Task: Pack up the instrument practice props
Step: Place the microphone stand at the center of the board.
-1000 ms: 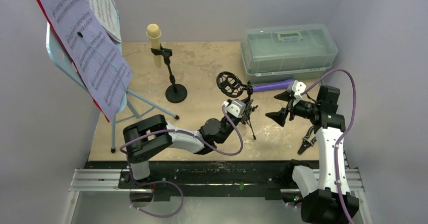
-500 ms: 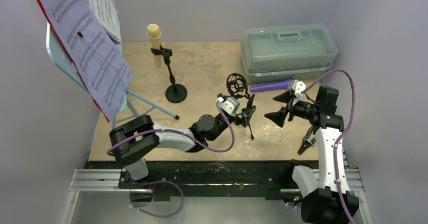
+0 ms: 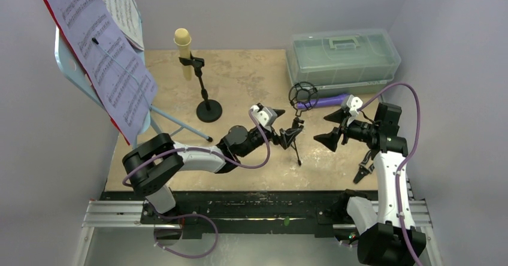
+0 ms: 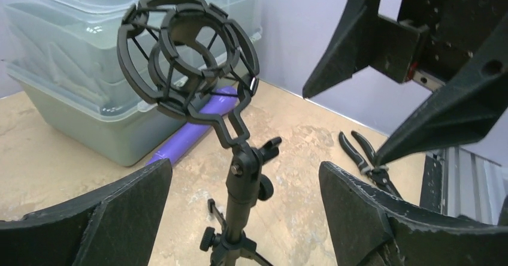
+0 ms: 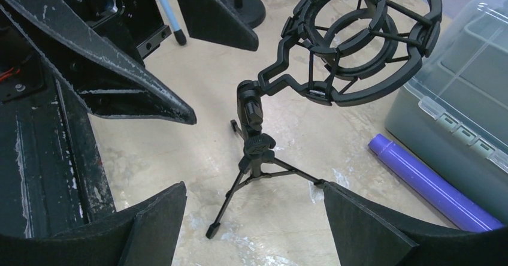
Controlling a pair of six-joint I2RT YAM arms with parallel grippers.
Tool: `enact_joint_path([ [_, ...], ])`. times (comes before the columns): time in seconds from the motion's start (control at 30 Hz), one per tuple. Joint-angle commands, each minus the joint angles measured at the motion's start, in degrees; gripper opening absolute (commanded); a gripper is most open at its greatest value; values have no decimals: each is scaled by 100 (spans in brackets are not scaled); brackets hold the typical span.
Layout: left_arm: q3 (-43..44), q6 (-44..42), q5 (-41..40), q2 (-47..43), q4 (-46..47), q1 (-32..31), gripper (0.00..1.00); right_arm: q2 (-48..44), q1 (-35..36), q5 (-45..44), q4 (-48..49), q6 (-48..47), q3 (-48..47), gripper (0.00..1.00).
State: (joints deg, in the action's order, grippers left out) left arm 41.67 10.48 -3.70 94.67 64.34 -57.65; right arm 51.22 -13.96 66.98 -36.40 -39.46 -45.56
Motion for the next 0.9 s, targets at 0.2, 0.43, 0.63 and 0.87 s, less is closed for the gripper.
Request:
enact_joint_path([
  [0.2,-194,-82,1413,509,576,530,71,-64,-42,17,-86,-113,8,88],
  [0.43,-62,18,2843,1131,1489,995,55,-51,-37,26,-110,-136,12,88],
  [0.63,166,260,3415,1470,1783,1069,47,-42,-42,25,-121,-149,8,88],
  [0.87,394,551,3591,1785,2186,1062,40,-29,-37,26,-130,-167,-2,88],
])
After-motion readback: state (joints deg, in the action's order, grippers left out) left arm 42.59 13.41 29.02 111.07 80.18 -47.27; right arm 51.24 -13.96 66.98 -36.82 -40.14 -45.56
